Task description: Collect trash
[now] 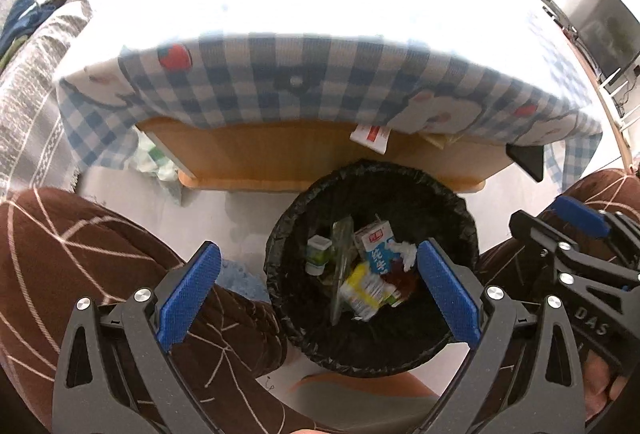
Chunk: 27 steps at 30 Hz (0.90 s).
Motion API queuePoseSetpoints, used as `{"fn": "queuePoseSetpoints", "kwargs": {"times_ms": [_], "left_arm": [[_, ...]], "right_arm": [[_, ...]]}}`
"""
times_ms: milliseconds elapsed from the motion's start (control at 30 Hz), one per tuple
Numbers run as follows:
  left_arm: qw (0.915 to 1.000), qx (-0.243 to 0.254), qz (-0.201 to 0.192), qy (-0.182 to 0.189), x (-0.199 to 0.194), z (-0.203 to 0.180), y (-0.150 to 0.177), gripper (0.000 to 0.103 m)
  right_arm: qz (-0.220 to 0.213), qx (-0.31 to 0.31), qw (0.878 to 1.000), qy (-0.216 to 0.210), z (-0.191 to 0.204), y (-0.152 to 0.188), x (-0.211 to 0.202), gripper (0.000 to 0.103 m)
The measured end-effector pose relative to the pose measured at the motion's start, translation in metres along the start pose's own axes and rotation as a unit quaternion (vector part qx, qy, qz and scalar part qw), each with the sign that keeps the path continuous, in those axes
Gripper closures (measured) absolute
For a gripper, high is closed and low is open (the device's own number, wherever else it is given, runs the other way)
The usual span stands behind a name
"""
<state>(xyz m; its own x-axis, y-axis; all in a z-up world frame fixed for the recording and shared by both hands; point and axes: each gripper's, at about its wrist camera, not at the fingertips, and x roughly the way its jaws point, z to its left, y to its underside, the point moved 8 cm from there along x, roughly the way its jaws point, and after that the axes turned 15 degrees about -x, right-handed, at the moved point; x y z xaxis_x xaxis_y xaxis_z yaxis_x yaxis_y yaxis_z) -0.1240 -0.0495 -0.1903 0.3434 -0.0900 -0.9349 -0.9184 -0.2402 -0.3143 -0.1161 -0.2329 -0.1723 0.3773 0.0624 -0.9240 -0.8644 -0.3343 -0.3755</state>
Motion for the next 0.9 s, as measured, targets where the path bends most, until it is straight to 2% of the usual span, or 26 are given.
{"fn": "queuePoseSetpoints", "kwargs": {"times_ms": [167,400,567,900], "left_arm": [[0.9996,0.007,-0.026,0.008,-0.032,-0.008,-0.013,0.006],[0.9979,0.01,-0.062,0.015,-0.084,-0.015,-0.02,0.006],[0.9971,0.013,-0.071,0.024,-0.105,-0.016,-0.015,0.006],[0.9965,0.005,-0.079,0.029,-0.123,-0.012,-0.008,0.006]], "right_arm": [[-0.032,0.008,0.999,0.026,-0.012,-0.012,-0.035,0.015],[-0.061,0.031,0.997,0.039,-0.016,-0.015,-0.086,0.011],[-0.069,0.032,0.996,0.05,-0.017,-0.012,-0.116,0.01],[-0.075,0.04,0.995,0.047,-0.018,-0.003,-0.131,0.01]]}}
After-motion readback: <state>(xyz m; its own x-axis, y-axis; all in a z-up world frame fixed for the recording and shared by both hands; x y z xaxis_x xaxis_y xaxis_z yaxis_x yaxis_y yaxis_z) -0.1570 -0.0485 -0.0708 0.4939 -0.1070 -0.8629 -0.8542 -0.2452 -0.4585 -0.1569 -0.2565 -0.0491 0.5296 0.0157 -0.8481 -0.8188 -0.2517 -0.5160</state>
